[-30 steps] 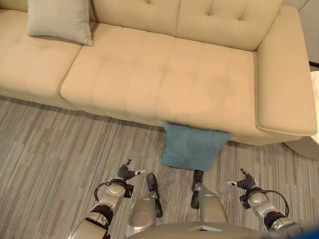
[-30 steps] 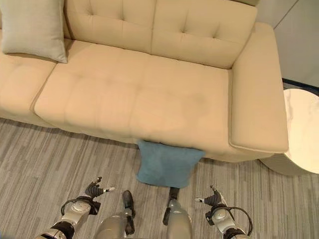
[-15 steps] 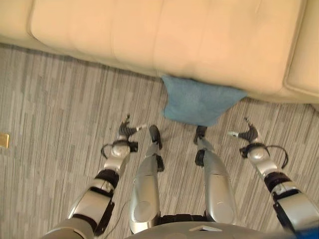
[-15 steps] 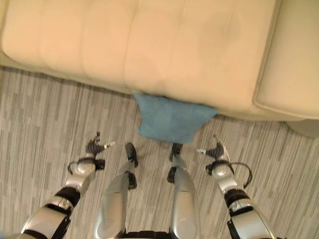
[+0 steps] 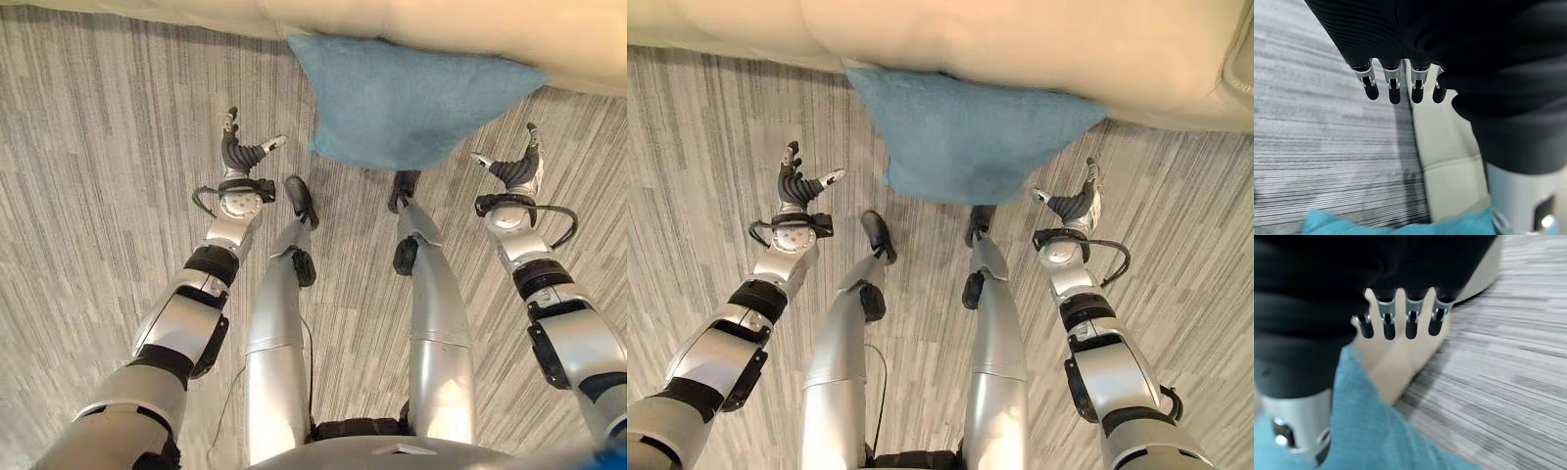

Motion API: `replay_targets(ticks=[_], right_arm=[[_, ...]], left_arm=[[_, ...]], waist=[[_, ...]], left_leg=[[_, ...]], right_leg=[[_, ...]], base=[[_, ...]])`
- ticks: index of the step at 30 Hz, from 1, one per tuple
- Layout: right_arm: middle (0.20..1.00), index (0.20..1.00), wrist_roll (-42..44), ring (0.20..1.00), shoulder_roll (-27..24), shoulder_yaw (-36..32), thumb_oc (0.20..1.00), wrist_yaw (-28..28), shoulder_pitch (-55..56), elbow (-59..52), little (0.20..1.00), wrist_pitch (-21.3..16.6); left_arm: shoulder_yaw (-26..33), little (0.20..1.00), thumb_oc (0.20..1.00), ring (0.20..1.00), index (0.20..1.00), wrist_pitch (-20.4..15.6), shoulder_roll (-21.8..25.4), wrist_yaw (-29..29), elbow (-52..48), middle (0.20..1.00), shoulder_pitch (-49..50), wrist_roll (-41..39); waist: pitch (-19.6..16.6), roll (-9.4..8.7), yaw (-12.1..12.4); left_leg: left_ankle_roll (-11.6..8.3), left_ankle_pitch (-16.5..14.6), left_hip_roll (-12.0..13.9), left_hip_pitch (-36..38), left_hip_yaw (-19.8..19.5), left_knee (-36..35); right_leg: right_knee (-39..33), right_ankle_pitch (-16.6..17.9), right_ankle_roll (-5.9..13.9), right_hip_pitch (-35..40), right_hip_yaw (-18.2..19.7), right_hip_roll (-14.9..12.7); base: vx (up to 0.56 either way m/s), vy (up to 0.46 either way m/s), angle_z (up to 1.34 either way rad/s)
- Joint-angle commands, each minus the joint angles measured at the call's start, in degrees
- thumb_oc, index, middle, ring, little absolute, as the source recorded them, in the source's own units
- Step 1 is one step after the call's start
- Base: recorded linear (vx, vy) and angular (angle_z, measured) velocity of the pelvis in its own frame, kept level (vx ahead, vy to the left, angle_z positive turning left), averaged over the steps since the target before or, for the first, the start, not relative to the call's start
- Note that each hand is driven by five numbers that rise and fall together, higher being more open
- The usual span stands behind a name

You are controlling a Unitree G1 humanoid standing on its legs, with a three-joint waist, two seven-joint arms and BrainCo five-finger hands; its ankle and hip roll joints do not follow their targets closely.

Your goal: Pick up all the scattered cushions and arrange them neatly on the sofa.

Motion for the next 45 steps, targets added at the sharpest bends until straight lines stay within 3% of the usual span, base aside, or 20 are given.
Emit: replay_targets(ticks=[1,3,7,10,14,25,26,27,35,38,45], right_arm=[[1.000,1.000,-1.11,1.000,-1.11,0.46,1.000,-5.49,4.38,-2.15,1.000,0.48],[1.000,1.000,-1.73,1.000,-0.35,0.43,1.000,-6.90,4.28,-4.13,1.000,0.86],[1.000,1.000,-0.47,1.000,-1.55,2.49,1.000,-4.64,0.43,-4.27,1.000,0.29],[1.000,1.000,-0.09,1.000,-3.96,6.48,1.000,-2.46,-6.73,-3.59,1.000,0.38],[1.000,1.000,0.89,1.000,-3.29,10.47,1.000,-1.58,-13.72,-2.52,1.000,0.11],[1.000,1.000,1.71,1.000,2.34,16.19,1.000,-1.86,-25.55,-10.24,1.000,-1.48],[0.304,0.304,1.64,0.304,2.24,16.75,0.304,-1.57,-26.59,-12.66,0.304,-1.79],[0.200,0.200,1.39,0.200,1.80,16.81,0.200,-1.45,-27.25,-14.38,0.200,-1.96],[0.200,0.200,-1.35,0.200,-0.71,14.46,0.200,-2.10,-27.01,-24.75,0.200,-2.90],[0.200,0.200,-1.41,0.200,-0.80,12.73,0.200,-1.30,-23.89,-28.02,0.200,-3.77],[0.200,0.200,-4.78,0.200,0.21,9.47,0.200,1.81,-12.70,-40.01,0.200,-5.70]], left_arm=[[1.37,1.000,1.000,1.000,1.000,-1.12,-0.58,3.72,0.63,1.000,4.14,0.51],[0.90,1.000,1.000,1.000,1.000,-0.94,-0.81,4.29,-0.11,1.000,3.13,-0.04],[0.07,1.000,1.000,1.000,1.000,-0.71,0.22,2.84,-0.84,1.000,0.02,-2.13],[-2.63,1.000,1.000,1.000,1.000,0.19,1.28,1.89,-1.07,1.000,-5.28,-2.27],[-5.61,1.000,1.000,1.000,1.000,0.75,1.20,1.49,1.01,1.000,-11.25,-2.48],[-12.02,1.000,1.000,1.000,1.000,2.02,-5.15,1.69,2.09,1.000,-23.74,-3.27],[-12.57,0.542,0.542,0.542,0.542,2.04,-5.68,1.40,1.61,0.542,-24.74,-3.87],[-12.66,0.200,0.200,0.200,0.200,1.86,-5.81,1.56,0.90,0.200,-25.25,-4.41],[-9.73,0.200,0.200,0.200,0.200,-0.63,-3.66,2.85,-7.42,0.200,-22.68,-7.90],[-8.91,0.200,0.200,0.200,0.200,-0.91,-2.09,2.20,-11.96,0.200,-19.57,-6.86],[-4.45,0.200,0.200,0.200,0.200,-2.40,-4.06,2.40,-30.27,0.200,-7.21,-2.31]], waist=[[-5.96,2.08,-0.69],[-5.86,2.50,-1.15],[-5.95,2.87,-1.11],[-5.79,3.07,-1.08],[-6.09,2.94,-1.08],[-7.35,2.15,-1.80],[-7.80,2.14,-1.87],[-8.05,2.15,-1.85],[-10.52,2.76,-1.22],[-11.85,3.22,-0.96],[-15.28,4.17,-0.01]], left_leg=[[-2.72,-2.91,-0.41,-3.35,-7.32,0.10],[-2.25,-3.16,-0.83,-5.74,-7.35,1.15],[-1.49,-3.30,-1.23,-9.04,-7.49,2.11],[-1.14,-3.28,-0.88,-13.04,-8.58,4.90],[-1.14,-3.40,-0.67,-15.41,-9.16,6.57],[-0.96,-4.04,0.34,-20.19,-10.11,10.54],[-1.00,-4.00,0.33,-20.49,-10.05,10.86],[-1.02,-4.04,0.30,-20.77,-10.11,11.00],[-1.33,-3.62,0.37,-20.48,-10.47,10.81],[-1.70,-2.66,0.18,-17.94,-10.25,7.35],[-3.54,0.45,-0.49,-9.38,-10.56,-2.45]], right_leg=[[7.37,-8.86,6.00,0.07,1.52,-1.60],[8.79,-8.92,5.75,-2.90,2.77,-1.11],[10.57,-8.89,5.94,-7.02,4.14,-0.79],[14.15,-9.33,5.88,-11.13,4.78,-0.62],[15.88,-9.44,5.73,-13.53,4.89,-0.31],[18.82,-9.42,6.07,-17.73,4.75,0.73],[19.02,-9.41,6.04,-18.02,4.76,0.93],[19.19,-9.45,6.02,-18.26,4.81,1.07],[19.95,-9.63,6.09,-17.99,4.36,1.81],[17.58,-9.59,6.22,-15.28,3.55,1.84],[11.90,-9.69,6.67,-7.14,1.27,1.61]], base=[[0.01,0.007,-0.09],[0.02,-0.004,-0.07],[0.03,-0.024,-0.07],[0.06,-0.084,0.00],[0.03,-0.050,0.02],[0.02,-0.024,-0.03],[0.01,-0.032,-0.01],[0.01,-0.033,-0.01],[0.00,-0.010,0.00],[-0.04,-0.022,0.00],[-0.02,-0.026,0.08]])
